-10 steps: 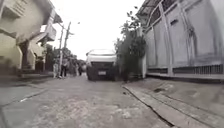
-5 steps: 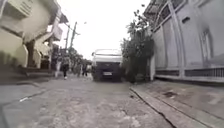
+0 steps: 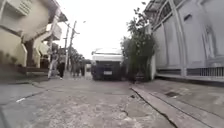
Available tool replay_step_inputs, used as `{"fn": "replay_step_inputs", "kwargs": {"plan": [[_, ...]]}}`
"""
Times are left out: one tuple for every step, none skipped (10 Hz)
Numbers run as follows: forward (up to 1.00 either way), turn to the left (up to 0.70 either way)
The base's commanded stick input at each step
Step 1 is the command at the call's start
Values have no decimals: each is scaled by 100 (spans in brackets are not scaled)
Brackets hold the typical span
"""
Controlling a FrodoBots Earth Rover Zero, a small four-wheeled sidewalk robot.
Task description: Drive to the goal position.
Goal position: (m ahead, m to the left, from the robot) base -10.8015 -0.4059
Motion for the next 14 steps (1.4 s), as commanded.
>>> {"fn": "replay_step_inputs", "kwargs": {"plan": [[6,0],[6,0],[8,1],[9,6],[9,16],[9,17],[9,17],[10,20],[19,38],[35,49],[68,36],[70,35],[70,35],[70,35]]}}
